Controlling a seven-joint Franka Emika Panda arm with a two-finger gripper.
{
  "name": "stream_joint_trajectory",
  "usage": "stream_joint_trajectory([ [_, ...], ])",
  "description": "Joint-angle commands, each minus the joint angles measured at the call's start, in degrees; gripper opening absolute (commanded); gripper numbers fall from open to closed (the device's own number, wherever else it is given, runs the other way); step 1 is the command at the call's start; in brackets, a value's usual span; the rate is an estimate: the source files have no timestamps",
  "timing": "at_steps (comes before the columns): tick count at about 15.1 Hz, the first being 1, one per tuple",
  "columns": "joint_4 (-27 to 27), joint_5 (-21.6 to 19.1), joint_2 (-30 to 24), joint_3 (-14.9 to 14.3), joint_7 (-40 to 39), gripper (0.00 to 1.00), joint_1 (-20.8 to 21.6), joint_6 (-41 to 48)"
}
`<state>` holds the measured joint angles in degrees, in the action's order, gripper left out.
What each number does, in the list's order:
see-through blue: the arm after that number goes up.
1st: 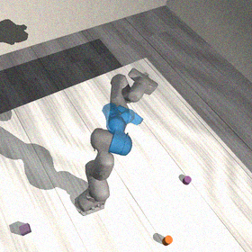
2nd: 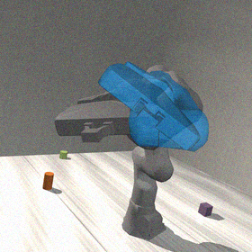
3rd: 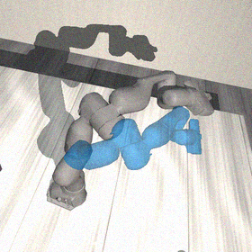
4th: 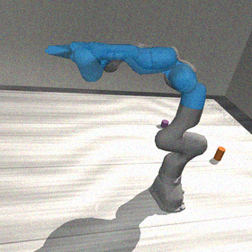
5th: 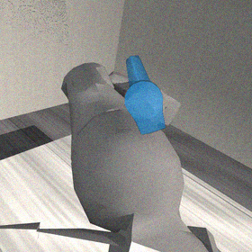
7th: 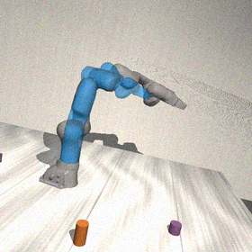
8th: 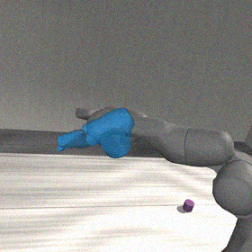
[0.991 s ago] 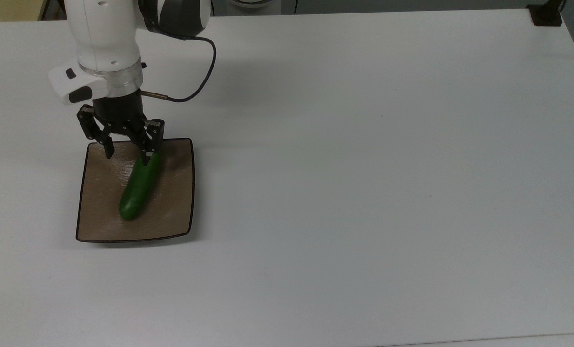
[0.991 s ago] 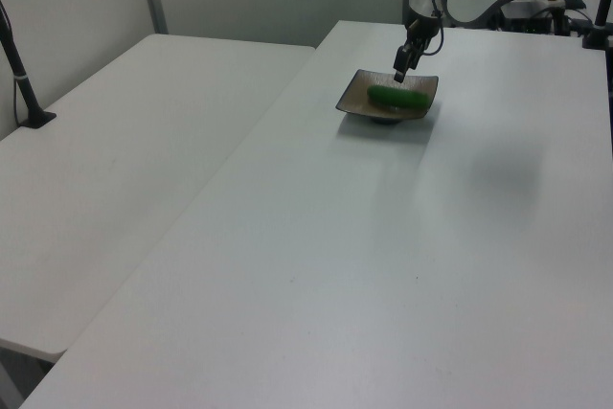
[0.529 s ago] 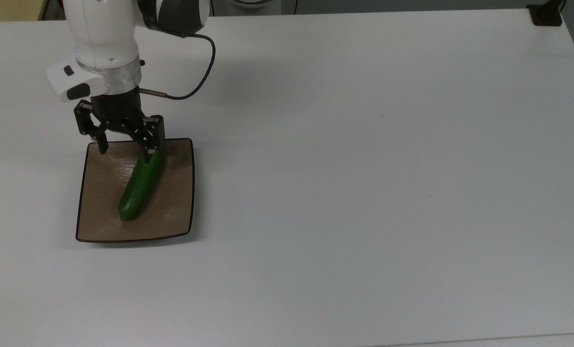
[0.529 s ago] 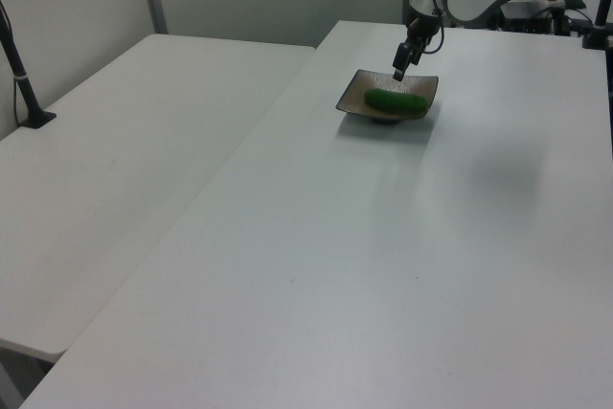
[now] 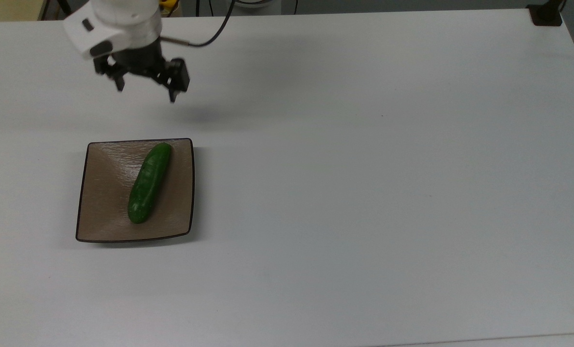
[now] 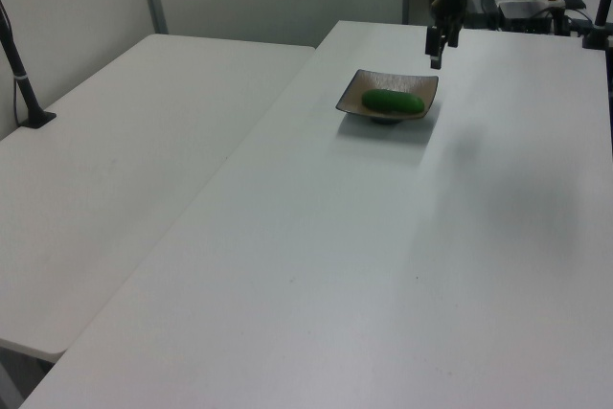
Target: Cucumber placed on a ceramic plate
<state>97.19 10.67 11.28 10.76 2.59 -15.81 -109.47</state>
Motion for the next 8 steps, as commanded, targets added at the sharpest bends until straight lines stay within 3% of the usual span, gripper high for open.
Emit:
stream_joint_trajectory([
  [1, 2.0, -5.8, -7.0, -10.9, 0.1, 1.0, 11.6, 6.6],
  [2, 2.7, -9.7, -9.3, -14.4, -0.3, 1.0, 14.6, 6.7],
  [4, 4.2, -12.1, -12.1, -14.8, -0.6, 1.0, 15.4, 6.4],
  [8, 6.2, -11.8, -16.7, -15.0, -4.9, 1.0, 20.4, 8.8],
])
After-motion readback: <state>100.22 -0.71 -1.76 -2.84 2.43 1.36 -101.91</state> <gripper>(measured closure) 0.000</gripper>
